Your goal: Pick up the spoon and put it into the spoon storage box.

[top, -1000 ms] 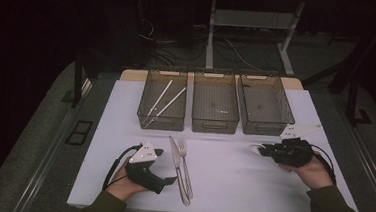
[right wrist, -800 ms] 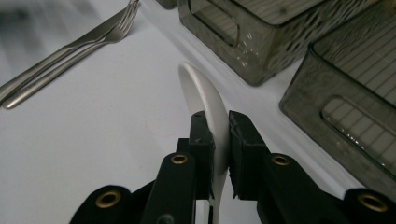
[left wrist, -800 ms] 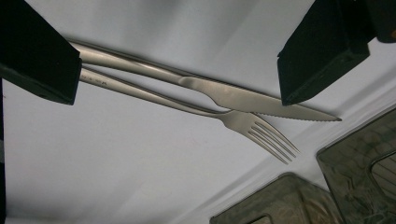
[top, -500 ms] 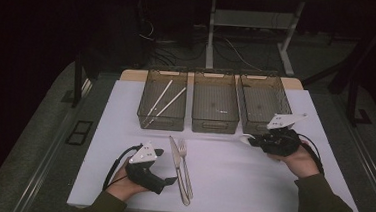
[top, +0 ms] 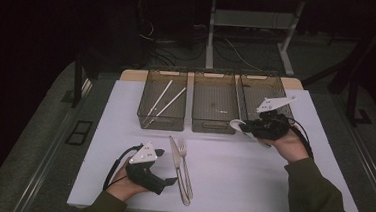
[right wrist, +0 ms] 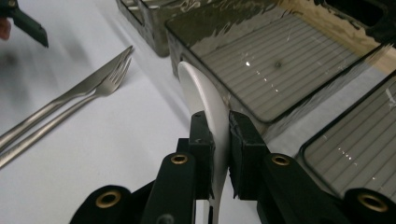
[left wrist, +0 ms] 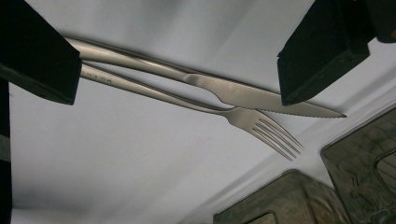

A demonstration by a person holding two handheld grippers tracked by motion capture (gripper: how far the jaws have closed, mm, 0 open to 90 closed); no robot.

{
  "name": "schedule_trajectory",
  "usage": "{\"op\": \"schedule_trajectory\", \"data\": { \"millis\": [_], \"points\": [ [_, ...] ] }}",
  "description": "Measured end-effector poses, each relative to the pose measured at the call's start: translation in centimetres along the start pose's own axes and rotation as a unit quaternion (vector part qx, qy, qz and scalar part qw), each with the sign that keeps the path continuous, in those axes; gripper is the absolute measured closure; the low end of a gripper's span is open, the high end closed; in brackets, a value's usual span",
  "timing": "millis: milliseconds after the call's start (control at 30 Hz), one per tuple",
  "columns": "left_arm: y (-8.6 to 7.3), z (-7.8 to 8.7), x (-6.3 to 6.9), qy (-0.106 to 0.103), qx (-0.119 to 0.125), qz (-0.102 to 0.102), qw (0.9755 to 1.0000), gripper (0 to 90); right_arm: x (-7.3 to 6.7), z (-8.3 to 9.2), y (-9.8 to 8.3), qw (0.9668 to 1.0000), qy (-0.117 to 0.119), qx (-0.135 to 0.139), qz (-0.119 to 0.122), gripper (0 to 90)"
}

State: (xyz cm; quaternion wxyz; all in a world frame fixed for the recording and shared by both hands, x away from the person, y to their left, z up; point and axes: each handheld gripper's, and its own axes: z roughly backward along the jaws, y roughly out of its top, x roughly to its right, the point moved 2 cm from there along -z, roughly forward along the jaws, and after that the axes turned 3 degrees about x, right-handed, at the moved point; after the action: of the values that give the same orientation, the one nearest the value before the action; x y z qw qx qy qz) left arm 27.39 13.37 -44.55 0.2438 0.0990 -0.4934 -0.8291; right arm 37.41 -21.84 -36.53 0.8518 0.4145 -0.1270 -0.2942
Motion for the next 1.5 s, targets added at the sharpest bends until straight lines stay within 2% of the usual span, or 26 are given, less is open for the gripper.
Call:
{"op": "schedule_trajectory", "data": {
  "millis": [367, 667, 933, 1167, 1500],
  "points": [
    [0.0, 0.0, 0.1, -0.003, 0.000, 0.001, 1.0000, 0.0, 1.3, -1.7, 3.5, 0.9999, -0.004, 0.008, -0.005, 80.3],
    [0.1, -0.1, 0.1, -0.006, 0.001, 0.000, 1.0000, 0.0, 2.3, -4.0, 5.7, 0.9997, -0.011, 0.021, -0.011, 80.3],
    [0.1, -0.1, 0.1, -0.008, 0.004, 0.001, 1.0000, 0.0, 2.9, -6.1, 7.5, 0.9996, -0.018, 0.015, -0.017, 80.3],
    [0.1, -0.2, 0.2, -0.010, 0.008, 0.000, 0.9999, 0.0, 3.1, -8.4, 7.8, 0.9992, -0.018, 0.019, -0.029, 80.3],
    [0.1, -0.2, 0.2, -0.012, 0.008, -0.001, 0.9999, 0.0, 3.2, -10.8, 6.8, 0.9993, -0.014, -0.003, -0.033, 80.2]
  ]
}}
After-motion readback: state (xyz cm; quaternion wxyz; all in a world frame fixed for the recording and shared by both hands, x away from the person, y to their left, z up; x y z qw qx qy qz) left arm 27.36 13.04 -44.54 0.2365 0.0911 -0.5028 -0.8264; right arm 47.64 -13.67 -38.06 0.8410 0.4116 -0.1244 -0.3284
